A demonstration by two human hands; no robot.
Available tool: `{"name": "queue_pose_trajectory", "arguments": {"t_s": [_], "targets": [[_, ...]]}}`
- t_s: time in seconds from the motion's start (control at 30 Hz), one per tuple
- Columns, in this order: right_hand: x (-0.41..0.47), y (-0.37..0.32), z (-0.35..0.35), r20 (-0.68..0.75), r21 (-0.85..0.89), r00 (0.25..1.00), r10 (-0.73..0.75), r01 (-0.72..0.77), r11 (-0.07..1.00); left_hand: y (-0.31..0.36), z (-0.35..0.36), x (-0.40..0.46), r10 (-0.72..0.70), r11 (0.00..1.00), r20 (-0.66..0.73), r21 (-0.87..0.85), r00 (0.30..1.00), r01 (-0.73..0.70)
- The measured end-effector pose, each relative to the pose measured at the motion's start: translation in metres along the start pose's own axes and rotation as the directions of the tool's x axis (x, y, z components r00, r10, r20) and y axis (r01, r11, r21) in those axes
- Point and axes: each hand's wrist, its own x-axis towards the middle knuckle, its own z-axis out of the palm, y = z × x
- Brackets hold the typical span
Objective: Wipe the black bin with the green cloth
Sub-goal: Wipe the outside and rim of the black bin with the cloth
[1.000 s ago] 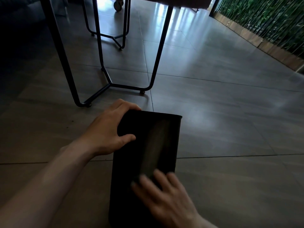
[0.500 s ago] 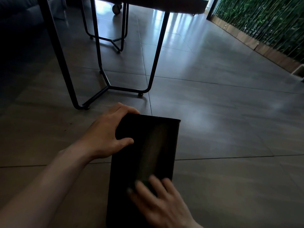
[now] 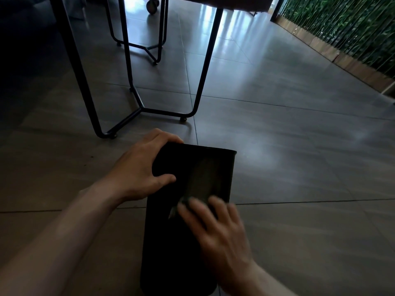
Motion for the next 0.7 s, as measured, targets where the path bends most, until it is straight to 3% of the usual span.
{"name": "queue_pose_trajectory", "arguments": {"t_s": [0.13,0.23,0.3,0.37,0.4,0.43,0.57,0.7], "targets": [[-0.039,-0.019,-0.003,0.074,0.017,0.989,-0.129,0.128,0.992,0.001,0.001,0.0,-0.002,1.0,0.013,0.005,1.0,0.002],[-0.041,-0.021,-0.016,0.243,0.145,0.961,-0.135,0.102,0.984,0.001,0.001,-0.001,-0.014,1.0,0.019,0.007,1.0,0.014],[-0.023,-0.008,-0.035,0.419,0.225,0.898,-0.135,0.041,0.973,0.0,0.001,-0.001,-0.01,1.0,0.017,0.005,1.0,0.01],[-0.003,0.015,-0.049,0.645,0.394,0.754,-0.126,-0.187,0.9,0.0,0.001,-0.001,-0.009,1.0,0.011,0.001,1.0,0.009],[0.004,0.027,-0.056,0.735,0.457,0.668,-0.113,-0.366,0.81,0.001,0.001,-0.001,-0.009,1.0,0.01,-0.002,1.0,0.009],[0.011,0.036,-0.062,0.768,0.484,0.635,-0.079,-0.495,0.722,0.001,0.001,-0.001,-0.011,1.0,0.011,-0.002,1.0,0.011],[0.047,0.055,-0.071,0.627,0.53,0.745,0.227,-0.621,0.577,0.003,0.0,-0.003,-0.005,1.0,0.012,0.0,1.0,0.005],[0.069,0.062,-0.072,0.46,0.543,0.736,0.498,-0.676,0.498,0.005,0.0,-0.003,-0.006,1.0,0.007,-0.003,1.0,0.006]]}}
